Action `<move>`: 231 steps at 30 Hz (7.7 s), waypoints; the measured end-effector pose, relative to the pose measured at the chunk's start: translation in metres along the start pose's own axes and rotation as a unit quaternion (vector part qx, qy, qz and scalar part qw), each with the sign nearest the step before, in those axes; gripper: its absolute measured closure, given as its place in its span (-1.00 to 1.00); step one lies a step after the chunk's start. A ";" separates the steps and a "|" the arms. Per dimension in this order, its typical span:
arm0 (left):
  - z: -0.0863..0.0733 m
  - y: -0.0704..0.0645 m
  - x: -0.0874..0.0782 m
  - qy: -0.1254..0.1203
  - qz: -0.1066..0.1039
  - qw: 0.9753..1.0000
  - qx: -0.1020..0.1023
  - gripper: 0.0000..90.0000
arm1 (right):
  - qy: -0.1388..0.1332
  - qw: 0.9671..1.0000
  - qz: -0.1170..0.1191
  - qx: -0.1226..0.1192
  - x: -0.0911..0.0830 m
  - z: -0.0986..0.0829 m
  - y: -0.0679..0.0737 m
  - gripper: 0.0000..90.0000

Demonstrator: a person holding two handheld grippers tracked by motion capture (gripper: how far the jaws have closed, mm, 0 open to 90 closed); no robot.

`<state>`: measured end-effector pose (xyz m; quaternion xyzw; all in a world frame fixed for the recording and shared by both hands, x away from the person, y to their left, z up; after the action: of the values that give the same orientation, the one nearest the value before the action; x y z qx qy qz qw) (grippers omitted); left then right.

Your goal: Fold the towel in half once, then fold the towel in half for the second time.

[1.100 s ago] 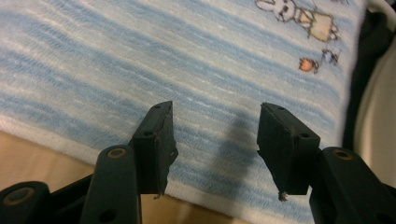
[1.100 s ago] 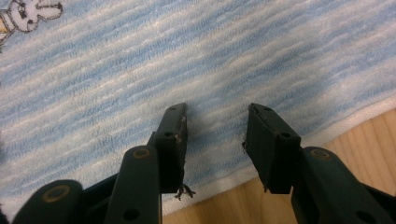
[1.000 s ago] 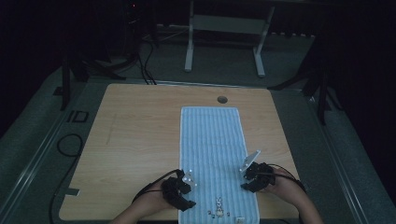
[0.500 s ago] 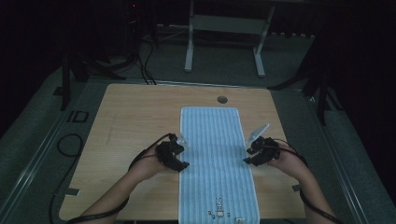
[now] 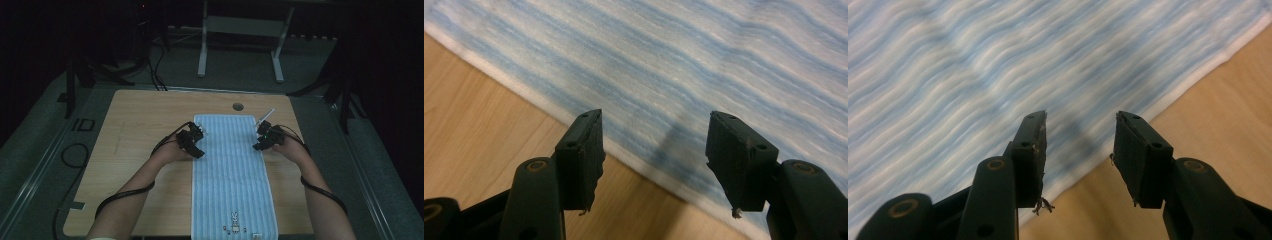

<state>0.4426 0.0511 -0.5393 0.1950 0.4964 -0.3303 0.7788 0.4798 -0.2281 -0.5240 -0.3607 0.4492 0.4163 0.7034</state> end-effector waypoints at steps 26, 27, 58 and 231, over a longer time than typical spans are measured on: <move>0.005 0.011 0.017 0.010 0.019 1.000 -0.016 0.40 | 0.053 0.998 0.001 0.040 0.029 0.007 -0.015 0.84; 0.007 0.010 0.018 0.012 0.016 1.000 -0.015 0.52 | 0.054 0.998 -0.001 0.040 0.030 0.007 -0.015 0.85; -0.052 -0.059 -0.076 -0.051 -0.015 0.998 0.041 0.91 | -0.040 0.999 -0.020 -0.017 -0.060 -0.016 0.077 0.90; 0.004 -0.014 -0.192 -0.216 -0.011 0.976 0.001 0.85 | -0.136 0.977 -0.165 -0.017 -0.182 0.067 0.040 0.84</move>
<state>0.3800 0.1001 -0.3641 0.1143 0.3185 -0.3731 0.8639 0.4203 -0.2006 -0.3374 -0.3813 0.2762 0.3475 0.8109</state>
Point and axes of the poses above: each handheld gripper's, and its own axes: x roughly forward along the jaws, z roughly out of its top, y roughly to its left, the point moved 3 cm from there along x, roughly forward along the jaws, and after that the axes turned 11 degrees about -x, right-handed, at the moved point
